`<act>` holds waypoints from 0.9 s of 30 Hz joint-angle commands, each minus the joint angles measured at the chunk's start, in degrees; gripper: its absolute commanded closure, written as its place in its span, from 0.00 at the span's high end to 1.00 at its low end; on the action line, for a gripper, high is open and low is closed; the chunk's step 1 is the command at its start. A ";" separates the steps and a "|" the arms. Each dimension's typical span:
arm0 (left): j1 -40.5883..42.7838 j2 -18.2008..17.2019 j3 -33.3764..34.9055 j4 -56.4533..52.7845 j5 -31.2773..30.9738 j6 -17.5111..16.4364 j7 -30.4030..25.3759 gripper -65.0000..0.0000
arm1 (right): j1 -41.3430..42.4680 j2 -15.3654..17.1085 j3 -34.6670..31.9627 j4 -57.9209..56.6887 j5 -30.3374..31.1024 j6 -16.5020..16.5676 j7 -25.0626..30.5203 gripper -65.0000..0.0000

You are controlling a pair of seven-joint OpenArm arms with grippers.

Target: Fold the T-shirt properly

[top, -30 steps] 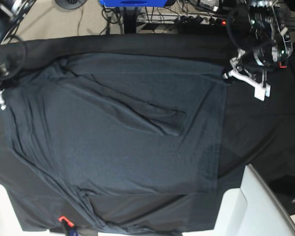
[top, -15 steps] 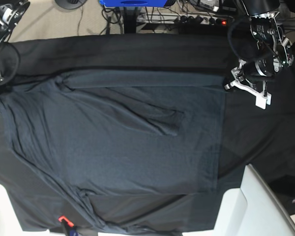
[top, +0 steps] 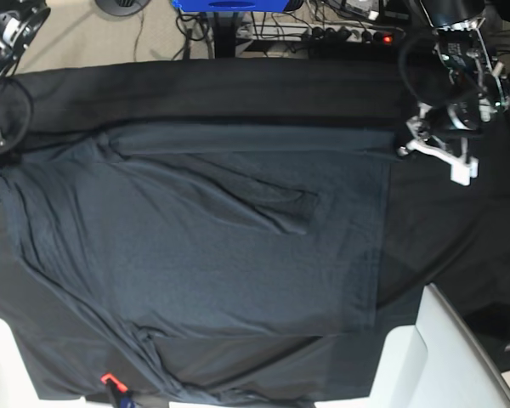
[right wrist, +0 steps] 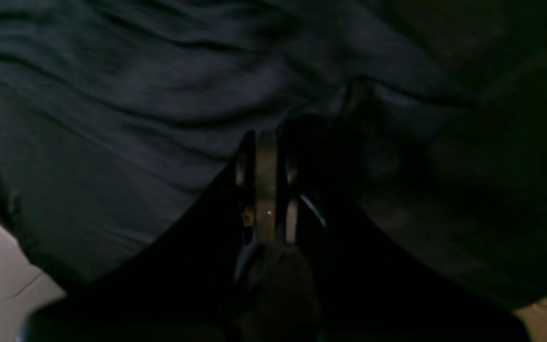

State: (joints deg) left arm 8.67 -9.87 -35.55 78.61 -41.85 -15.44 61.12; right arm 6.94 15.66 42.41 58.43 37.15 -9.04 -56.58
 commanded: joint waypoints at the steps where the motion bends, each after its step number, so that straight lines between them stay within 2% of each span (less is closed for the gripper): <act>1: -1.50 -0.72 -1.42 -0.15 -0.57 -0.25 -0.16 0.00 | 0.66 1.44 0.27 0.69 0.35 0.03 0.71 0.00; 7: -3.52 -0.72 -2.47 -1.64 -0.22 -0.25 0.99 0.00 | 1.54 1.17 0.36 0.69 0.35 -0.06 0.80 0.00; 17: -4.84 -0.81 -0.36 -1.55 -0.13 -0.25 0.81 0.00 | 1.63 1.26 0.36 0.69 0.26 -0.06 0.80 0.00; 21: -5.90 -2.13 2.54 -1.55 -0.13 -0.25 0.81 0.00 | 1.63 1.35 0.36 0.69 0.26 -0.06 0.71 0.00; 27: -6.69 -2.40 2.72 -1.91 -0.13 -0.25 0.72 0.00 | 1.63 1.35 0.36 0.69 0.26 -0.06 0.80 0.00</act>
State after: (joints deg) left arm 2.87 -11.14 -32.58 75.85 -41.04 -15.44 62.43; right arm 7.70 15.55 42.52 58.37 37.06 -9.21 -56.51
